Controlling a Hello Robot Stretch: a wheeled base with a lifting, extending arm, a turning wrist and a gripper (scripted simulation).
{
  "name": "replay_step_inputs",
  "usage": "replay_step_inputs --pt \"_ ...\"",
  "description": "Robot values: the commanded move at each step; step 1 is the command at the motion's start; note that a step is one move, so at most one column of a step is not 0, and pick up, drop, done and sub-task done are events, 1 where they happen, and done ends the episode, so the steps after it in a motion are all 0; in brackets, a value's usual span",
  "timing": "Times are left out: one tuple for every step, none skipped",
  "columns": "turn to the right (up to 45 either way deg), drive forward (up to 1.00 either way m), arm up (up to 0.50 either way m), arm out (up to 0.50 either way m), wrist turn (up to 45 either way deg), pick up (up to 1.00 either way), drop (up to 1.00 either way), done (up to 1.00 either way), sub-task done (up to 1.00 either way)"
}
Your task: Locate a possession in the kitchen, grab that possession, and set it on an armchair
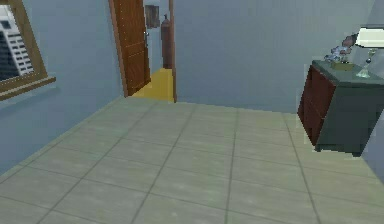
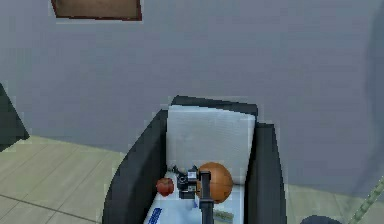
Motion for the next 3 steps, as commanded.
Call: replay_step_inputs --pt "0.0 0.0 0.1 0.0 0.0 0.0 0.0 0.0 0.0" --pt "0.0 0.0 0.0 -0.08 0.0 0.0 0.0 0.0 0.0" --pt "0.0 0.0 0.0 0.0 0.0 0.0 0.0 1.0 0.0"
